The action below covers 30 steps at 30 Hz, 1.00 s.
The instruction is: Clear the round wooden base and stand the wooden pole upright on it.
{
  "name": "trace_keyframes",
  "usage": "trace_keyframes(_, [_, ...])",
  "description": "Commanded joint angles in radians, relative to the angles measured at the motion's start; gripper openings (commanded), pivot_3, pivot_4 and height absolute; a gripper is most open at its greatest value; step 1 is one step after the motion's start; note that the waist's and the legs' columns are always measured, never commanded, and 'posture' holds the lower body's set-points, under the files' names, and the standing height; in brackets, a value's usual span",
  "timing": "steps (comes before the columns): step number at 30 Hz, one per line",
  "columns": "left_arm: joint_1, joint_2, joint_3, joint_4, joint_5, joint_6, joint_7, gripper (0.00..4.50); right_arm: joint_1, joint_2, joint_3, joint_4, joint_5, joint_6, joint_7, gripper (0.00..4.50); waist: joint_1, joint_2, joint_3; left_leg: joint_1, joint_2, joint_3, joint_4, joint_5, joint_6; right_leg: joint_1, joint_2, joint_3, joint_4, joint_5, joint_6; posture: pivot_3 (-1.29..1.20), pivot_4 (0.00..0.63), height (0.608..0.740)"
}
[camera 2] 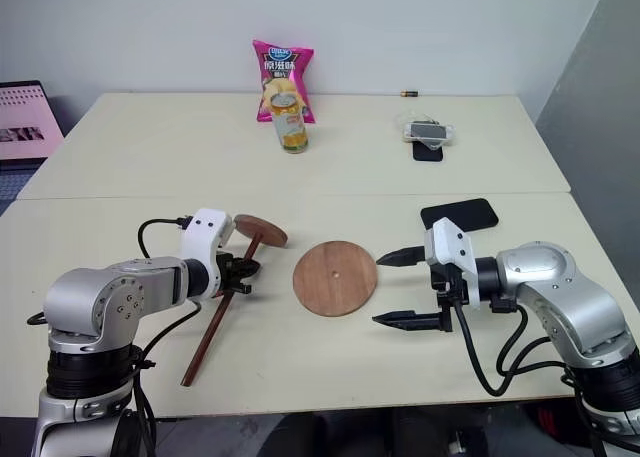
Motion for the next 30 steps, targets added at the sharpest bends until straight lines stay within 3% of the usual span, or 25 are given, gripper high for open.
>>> trace_keyframes(1, [-0.01,0.037,0.019,-0.083,-0.028,-0.155,-0.099,0.28,-0.004,-0.022,-0.036,-0.013,-0.004,-0.022,0.0,4.5,0.0,0.0,0.0,0.0,0.0,0.0,0.0,0.0,0.0,0.0,0.0,0.0,0.0,0.0,0.0,0.0,0.15,0.74])
trace_keyframes(10, [-0.049,-0.03,0.081,-0.142,-0.095,-0.561,-0.258,0.28,0.021,-0.049,-0.09,-0.019,-0.005,-0.024,-0.024,4.5,0.002,0.0,0.0,0.0,0.0,0.001,0.0,0.0,0.0,0.0,0.0,0.0,0.0,0.0,0.0,0.0,0.15,0.74])
trace_keyframes(15, [-0.051,-0.1,0.084,-0.119,-0.114,-0.739,-0.293,0.28,0.019,0.01,-0.116,-0.021,-0.026,-0.042,-0.132,4.5,-0.001,0.0,0.0,0.0,0.0,0.001,0.0,0.0,0.0,0.0,0.0,0.0,0.0,0.0,0.0,0.0,0.15,0.74])
trace_keyframes(22, [-0.073,-0.219,-0.008,-0.058,-0.033,-0.937,-0.258,0.28,0.085,0.08,-0.077,-0.085,-0.1,-0.095,-0.244,4.5,0.003,-0.001,0.0,-0.001,0.0,0.001,0.001,0.0,0.0,0.0,0.0,0.0,0.0,0.0,0.0,0.0,0.15,0.74])
trace_keyframes(30, [-0.064,-0.278,-0.128,0.047,0.091,-1.119,-0.26,0.28,0.113,0.075,-0.048,-0.138,-0.094,-0.045,-0.263,4.5,0.001,0.0,0.0,0.0,0.0,0.001,0.001,-0.002,0.004,0.0,0.0,0.0,0.0,0.001,0.001,0.0,0.15,0.74])
